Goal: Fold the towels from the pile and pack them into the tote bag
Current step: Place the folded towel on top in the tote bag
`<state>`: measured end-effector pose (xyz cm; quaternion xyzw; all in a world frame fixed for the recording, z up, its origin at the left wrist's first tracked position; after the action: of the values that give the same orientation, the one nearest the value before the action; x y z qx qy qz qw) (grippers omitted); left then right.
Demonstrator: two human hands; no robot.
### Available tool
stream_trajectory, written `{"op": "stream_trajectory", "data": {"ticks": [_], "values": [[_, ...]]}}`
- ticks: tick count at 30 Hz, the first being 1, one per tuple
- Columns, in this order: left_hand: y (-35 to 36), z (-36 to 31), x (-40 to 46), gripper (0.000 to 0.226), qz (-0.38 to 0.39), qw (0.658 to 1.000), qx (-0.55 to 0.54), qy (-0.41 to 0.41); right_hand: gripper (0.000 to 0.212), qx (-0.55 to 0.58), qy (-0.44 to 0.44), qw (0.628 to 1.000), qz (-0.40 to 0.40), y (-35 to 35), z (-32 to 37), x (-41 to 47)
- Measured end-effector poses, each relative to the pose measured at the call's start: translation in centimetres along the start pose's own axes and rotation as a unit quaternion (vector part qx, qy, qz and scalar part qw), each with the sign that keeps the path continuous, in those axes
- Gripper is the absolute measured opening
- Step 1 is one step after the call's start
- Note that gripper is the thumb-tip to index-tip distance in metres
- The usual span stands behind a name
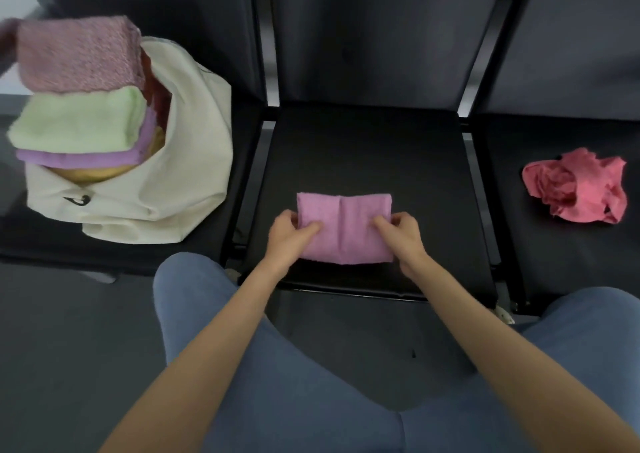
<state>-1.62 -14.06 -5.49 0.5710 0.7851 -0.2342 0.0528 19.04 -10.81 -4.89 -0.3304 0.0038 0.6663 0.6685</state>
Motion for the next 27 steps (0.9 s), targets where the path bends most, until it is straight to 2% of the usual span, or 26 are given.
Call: {"op": "stream_trajectory", "data": {"ticks": [2, 4, 6, 8, 11, 14, 19, 21, 24, 27], "values": [[-3.4, -1.1, 0.0, 0.028, -0.028, 0.998, -0.059, 0.008, 0.028, 0.035, -0.012, 0.999, 0.022, 1.7, 2.8, -1.0], [-7.3, -1.9, -0.1, 0.026, -0.055, 0.993, -0.101, 0.007, 0.044, 0.053, -0.032, 0.997, 0.041, 3.6, 6.0, -2.4], [-11.6, -2.9, -0.3, 0.033, -0.079, 0.989, -0.123, 0.009, 0.052, 0.076, -0.091, 0.991, 0.069, 5.7, 9.6, -4.2], [-16.1, -4.6, -0.6, 0.035, -0.105, 0.984, -0.138, 0.046, 0.045, 0.080, -0.179, 0.976, 0.100, 7.9, 13.3, -5.9], [-22.7, -7.5, -0.6, 0.028, -0.169, 0.967, -0.135, 0.135, 0.023, 0.024, -0.328, 0.939, 0.096, 11.7, 19.1, -7.5], [-28.7, -9.3, 0.8, 0.029, -0.265, 0.939, -0.114, 0.188, 0.027, -0.026, -0.418, 0.903, 0.097, 16.6, 24.0, -7.7], [-36.2, -10.5, 4.5, 0.028, -0.353, 0.907, -0.061, 0.222, 0.032, -0.063, -0.463, 0.873, 0.136, 23.7, 30.7, -6.4], [-38.3, -10.2, 6.2, 0.017, -0.359, 0.905, -0.035, 0.223, 0.033, -0.072, -0.457, 0.874, 0.151, 26.1, 32.7, -5.7], [-40.4, -8.6, 8.9, 0.013, -0.368, 0.908, -0.006, 0.200, 0.036, -0.097, -0.447, 0.875, 0.155, 29.3, 33.8, -5.1], [-41.2, -6.8, 11.0, 0.025, -0.358, 0.915, 0.050, 0.178, 0.038, -0.144, -0.429, 0.875, 0.170, 32.1, 32.8, -3.8]]}}
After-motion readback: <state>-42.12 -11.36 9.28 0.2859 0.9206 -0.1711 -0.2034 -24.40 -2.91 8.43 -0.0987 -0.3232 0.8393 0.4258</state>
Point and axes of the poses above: each hand's wrist, its own x-axis towards the middle knuckle, its own y-axis out of the palm, z = x × y, the point moved 4 cm from there along x, towards the middle knuckle, and after that the axes turned 6 degrees about -x, right-handed, at the moved point
